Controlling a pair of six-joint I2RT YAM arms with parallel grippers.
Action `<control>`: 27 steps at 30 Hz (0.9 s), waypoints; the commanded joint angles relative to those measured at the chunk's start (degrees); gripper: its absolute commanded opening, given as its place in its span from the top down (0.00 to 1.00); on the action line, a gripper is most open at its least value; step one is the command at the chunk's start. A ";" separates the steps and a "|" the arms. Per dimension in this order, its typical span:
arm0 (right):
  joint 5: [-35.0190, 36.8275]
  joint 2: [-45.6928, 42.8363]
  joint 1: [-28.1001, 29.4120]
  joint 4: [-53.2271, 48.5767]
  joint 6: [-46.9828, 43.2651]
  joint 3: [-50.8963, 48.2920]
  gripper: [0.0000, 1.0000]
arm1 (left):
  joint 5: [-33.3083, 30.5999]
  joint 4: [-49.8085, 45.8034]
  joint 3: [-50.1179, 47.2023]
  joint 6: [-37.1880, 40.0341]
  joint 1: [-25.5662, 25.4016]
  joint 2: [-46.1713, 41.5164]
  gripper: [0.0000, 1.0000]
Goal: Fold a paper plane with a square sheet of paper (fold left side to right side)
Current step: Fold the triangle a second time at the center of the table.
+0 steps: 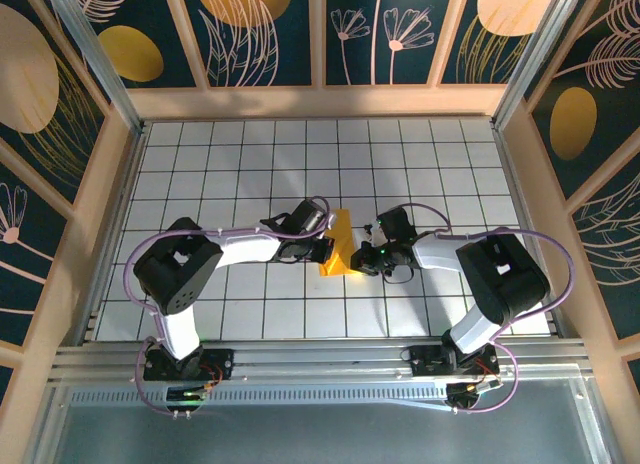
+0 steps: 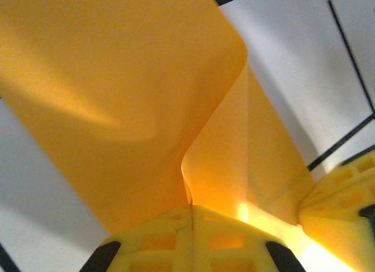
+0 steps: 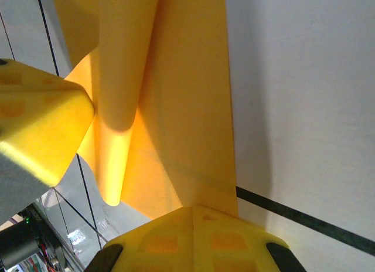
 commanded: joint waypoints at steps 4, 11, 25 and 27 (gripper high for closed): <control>4.80 1.97 0.17 -5.37 -1.66 -0.51 1.00 | -1.67 -1.30 1.90 1.86 0.75 1.03 1.00; 4.75 2.17 0.14 -5.32 -1.71 -0.51 1.00 | -2.70 -1.72 2.71 2.54 0.86 1.78 1.00; 4.67 2.39 0.15 -5.38 -1.84 -0.37 1.00 | -4.22 -2.45 3.24 3.16 0.92 2.76 1.00; 4.58 2.35 0.14 -5.33 -1.84 -0.39 1.00 | -4.14 -2.31 3.28 3.15 0.92 2.82 1.00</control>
